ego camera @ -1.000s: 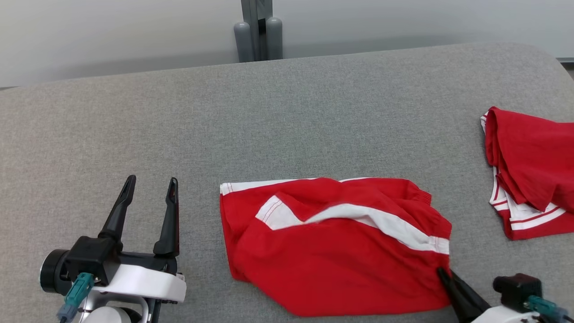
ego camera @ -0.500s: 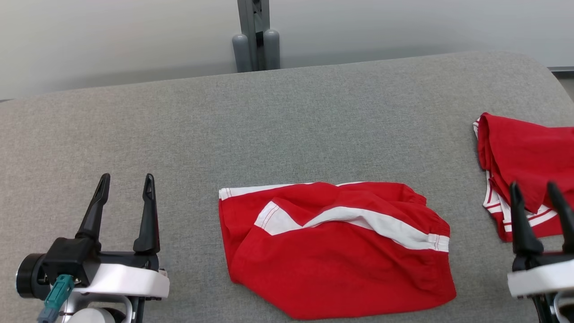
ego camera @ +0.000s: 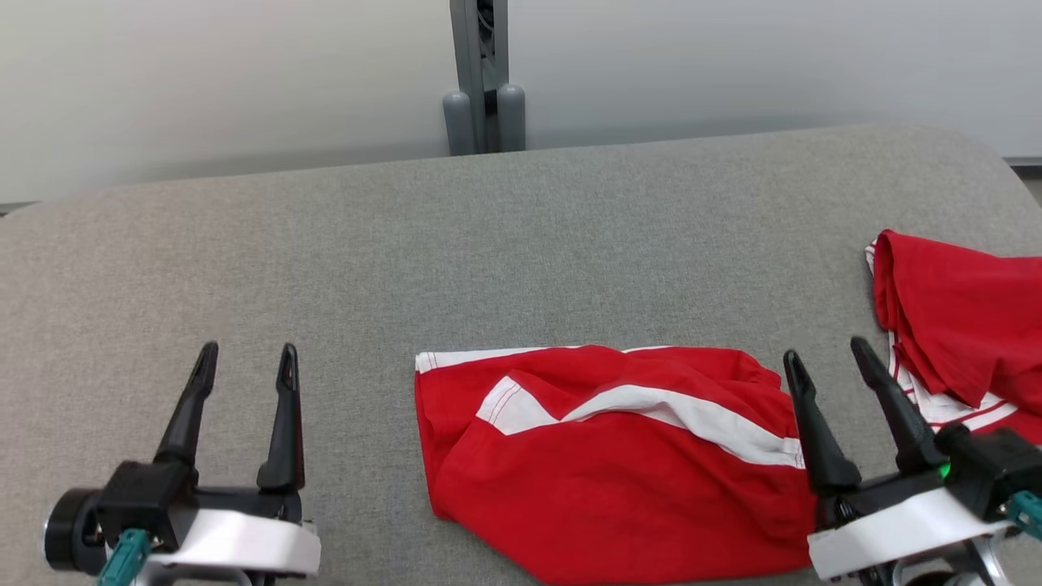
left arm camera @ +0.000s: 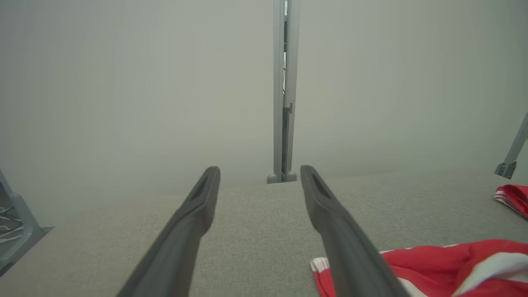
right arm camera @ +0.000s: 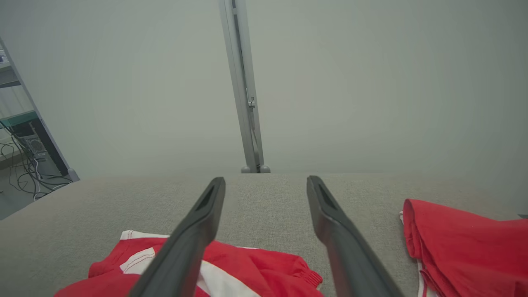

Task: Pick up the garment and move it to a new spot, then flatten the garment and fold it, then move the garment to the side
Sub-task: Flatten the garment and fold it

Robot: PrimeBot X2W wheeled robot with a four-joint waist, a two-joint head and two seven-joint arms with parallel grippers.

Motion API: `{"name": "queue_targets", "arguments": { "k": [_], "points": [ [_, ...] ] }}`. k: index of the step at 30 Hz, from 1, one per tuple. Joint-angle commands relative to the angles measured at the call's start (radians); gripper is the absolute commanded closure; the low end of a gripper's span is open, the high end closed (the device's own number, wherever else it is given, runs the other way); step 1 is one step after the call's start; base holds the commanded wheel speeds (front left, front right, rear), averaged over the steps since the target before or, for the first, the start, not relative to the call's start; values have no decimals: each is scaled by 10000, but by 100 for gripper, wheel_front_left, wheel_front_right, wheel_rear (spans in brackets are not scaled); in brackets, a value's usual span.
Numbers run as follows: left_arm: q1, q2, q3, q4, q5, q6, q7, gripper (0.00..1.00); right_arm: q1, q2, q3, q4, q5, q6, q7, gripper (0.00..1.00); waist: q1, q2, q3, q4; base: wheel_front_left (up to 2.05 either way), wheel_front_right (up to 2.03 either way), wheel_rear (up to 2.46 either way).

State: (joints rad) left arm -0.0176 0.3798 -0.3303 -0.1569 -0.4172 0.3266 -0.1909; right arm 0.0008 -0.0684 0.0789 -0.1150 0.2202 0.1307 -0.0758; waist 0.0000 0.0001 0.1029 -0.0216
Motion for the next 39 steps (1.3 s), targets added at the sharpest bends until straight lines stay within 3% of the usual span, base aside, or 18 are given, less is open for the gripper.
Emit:
{"name": "queue_targets", "arguments": {
  "k": [1, 23, 29, 39],
  "points": [
    [164, -12, 12, 26, -100, 6, -54, 0, 202, -11, 15, 48, 16, 4, 80, 0, 0, -1, -128, 53, 0, 0, 0],
    [252, -14, -242, 262, -383, -197, 67, 0, 821, 160, -240, -101, -140, 4, 369, 0, 0, -1, -407, 321, 0, 0, 0],
    [-279, 17, -595, 436, -858, -817, 825, 0, 644, 160, -209, -168, -115, 4, 367, 0, 0, -1, -195, 324, 0, 0, 0],
    [-2665, -529, -2288, 2285, -1972, -2786, 4117, 0, 271, 154, -39, -67, 29, 4, 183, 0, 0, -1, 599, -443, 0, 0, 0]
  ]
}}
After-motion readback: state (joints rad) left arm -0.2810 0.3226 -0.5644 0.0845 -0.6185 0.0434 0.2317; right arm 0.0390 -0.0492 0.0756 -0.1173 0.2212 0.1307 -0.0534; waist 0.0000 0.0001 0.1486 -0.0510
